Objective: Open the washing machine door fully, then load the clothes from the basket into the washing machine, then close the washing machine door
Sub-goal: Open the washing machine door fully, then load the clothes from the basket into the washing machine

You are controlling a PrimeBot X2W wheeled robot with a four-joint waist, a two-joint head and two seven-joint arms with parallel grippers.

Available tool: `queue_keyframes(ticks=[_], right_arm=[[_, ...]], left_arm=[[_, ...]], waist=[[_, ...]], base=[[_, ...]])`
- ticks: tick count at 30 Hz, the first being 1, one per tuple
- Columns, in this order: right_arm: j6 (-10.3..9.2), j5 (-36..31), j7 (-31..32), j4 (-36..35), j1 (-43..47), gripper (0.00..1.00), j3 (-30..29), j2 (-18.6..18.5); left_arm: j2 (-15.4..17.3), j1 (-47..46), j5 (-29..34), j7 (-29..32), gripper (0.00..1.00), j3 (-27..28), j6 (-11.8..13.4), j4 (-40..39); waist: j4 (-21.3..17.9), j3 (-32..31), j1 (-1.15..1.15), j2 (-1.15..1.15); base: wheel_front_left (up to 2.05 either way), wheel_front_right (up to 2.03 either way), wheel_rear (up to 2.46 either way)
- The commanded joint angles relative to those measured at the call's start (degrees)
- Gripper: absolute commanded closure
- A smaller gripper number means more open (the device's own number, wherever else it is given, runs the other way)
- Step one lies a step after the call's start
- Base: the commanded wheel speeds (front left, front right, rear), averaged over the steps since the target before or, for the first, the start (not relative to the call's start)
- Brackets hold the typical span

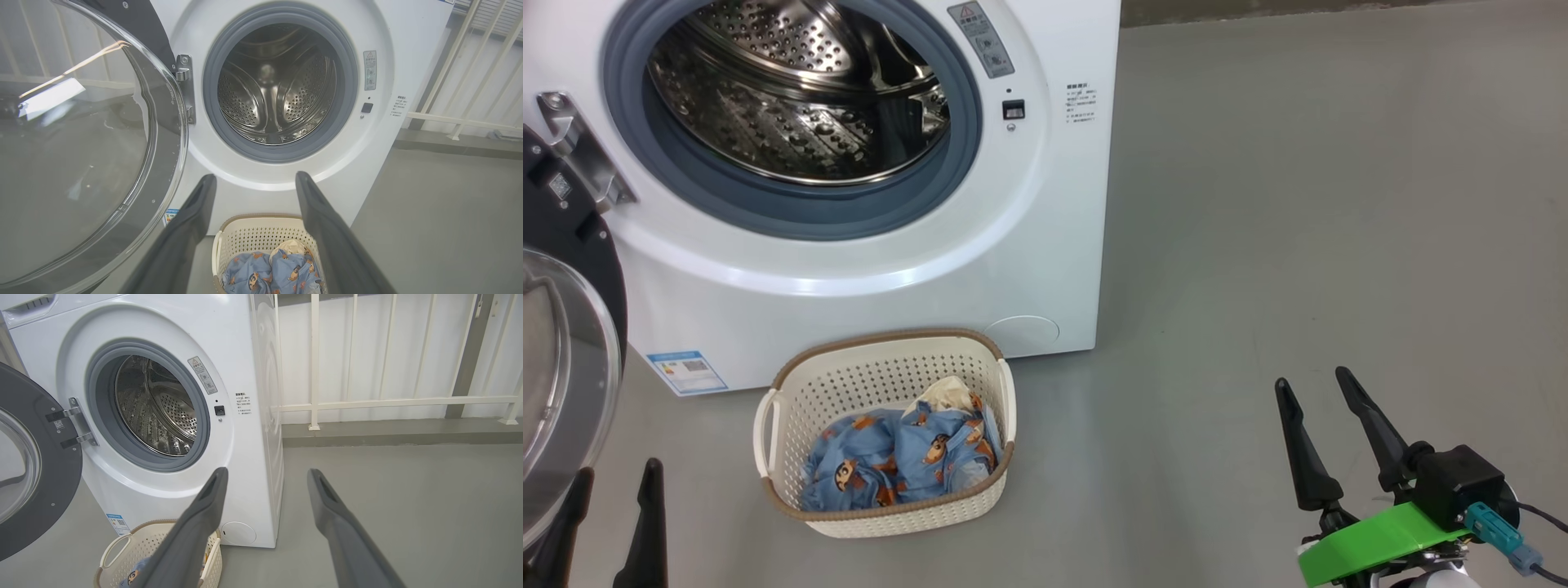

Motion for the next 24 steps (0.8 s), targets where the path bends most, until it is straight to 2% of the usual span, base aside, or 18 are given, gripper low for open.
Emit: queue_keyframes(ticks=[1, 24], right_arm=[[0.09, -0.66, -0.69, -1.45, -0.73, 0.0, 1.3, 0.03], [0.09, 0.5, -0.69, -1.53, -0.43, 0.0, 1.45, 0.03]], left_arm=[[1.34, -1.06, 0.66, -0.37, 0.0, 2.46, 0.33, -1.55], [2.51, -1.18, -0.48, -0.37, 0.0, 2.47, 0.33, -1.87]], waist=[[0.15, 0.02, 0.0, 0.0], [0.55, 0.58, 0.0, 0.0]], base=[[0.0, 0.0, 0.0], [0.1, -0.1, 0.0]])
